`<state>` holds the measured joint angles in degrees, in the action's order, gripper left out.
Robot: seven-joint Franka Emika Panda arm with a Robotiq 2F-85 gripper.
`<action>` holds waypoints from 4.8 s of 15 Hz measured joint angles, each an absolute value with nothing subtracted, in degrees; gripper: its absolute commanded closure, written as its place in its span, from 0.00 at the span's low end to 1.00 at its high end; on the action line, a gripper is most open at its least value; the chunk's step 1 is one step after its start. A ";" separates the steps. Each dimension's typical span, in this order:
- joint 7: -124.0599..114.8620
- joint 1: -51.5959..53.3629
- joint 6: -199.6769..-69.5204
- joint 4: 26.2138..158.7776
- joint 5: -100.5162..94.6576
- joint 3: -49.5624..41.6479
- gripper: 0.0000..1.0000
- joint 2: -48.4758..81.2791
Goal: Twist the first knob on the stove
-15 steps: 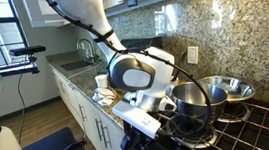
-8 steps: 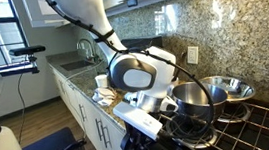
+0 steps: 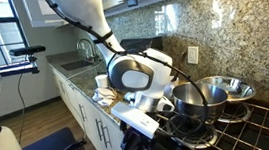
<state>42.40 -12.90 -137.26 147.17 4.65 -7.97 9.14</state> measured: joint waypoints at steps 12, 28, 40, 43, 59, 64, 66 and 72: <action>42.38 -12.91 -137.26 147.18 4.67 -7.97 0.44 9.15; 42.38 -13.48 -138.51 147.03 4.76 -8.87 0.92 9.14; 42.55 -13.94 -139.12 147.52 6.83 -8.83 0.92 8.93; 42.59 -14.07 -140.34 148.35 7.89 -8.82 0.92 8.47; 42.64 -14.01 -143.03 150.04 7.72 -8.60 0.92 7.63; 42.65 -13.79 -143.15 150.05 5.99 -8.43 0.92 7.63; 42.64 -13.70 -143.22 150.05 4.91 -8.29 0.92 7.63; 42.63 -13.39 -143.33 150.04 2.50 -8.07 0.92 7.63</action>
